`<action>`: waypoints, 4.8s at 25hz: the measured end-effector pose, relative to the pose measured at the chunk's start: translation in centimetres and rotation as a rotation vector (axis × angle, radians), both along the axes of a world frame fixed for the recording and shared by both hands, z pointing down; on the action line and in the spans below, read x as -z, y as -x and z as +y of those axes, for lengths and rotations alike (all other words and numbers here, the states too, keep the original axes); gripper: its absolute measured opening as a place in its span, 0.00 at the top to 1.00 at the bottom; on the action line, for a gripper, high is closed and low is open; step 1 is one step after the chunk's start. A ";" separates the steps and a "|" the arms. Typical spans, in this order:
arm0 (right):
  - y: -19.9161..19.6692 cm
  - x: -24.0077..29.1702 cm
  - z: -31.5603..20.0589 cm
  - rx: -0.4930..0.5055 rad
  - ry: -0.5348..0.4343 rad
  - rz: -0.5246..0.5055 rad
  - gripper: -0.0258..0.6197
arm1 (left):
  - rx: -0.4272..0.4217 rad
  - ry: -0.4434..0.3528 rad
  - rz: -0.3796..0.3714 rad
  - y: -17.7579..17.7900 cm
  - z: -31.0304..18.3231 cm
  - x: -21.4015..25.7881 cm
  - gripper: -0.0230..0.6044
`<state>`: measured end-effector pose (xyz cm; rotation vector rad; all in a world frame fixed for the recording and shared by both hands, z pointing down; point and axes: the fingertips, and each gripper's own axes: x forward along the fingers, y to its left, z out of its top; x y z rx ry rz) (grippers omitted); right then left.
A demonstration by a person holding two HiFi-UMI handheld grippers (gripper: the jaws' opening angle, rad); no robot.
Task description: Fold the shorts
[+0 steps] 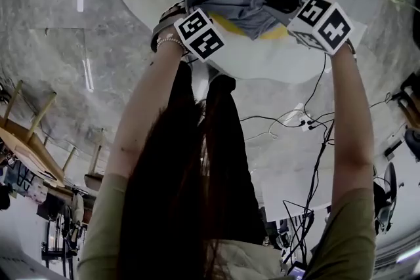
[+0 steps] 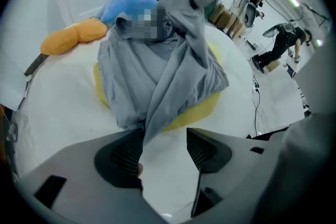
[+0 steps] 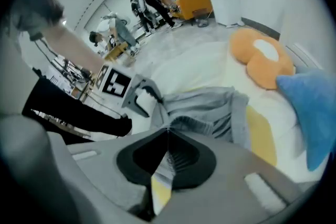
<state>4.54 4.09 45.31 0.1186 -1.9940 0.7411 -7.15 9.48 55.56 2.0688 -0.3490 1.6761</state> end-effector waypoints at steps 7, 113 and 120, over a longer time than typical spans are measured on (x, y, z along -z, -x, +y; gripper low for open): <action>1.7 -0.4 -12.8 -0.190 0.000 0.033 0.93 | -0.001 0.012 0.038 0.5 0.1 0.2 0.54; -10.1 -6.8 -4.4 -0.297 -0.149 0.242 0.59 | -0.459 0.079 0.242 -12.1 -16.0 2.0 0.37; -10.9 -7.3 -4.9 -0.396 -0.115 0.240 0.59 | -0.425 0.000 0.241 -13.7 -17.7 2.4 0.37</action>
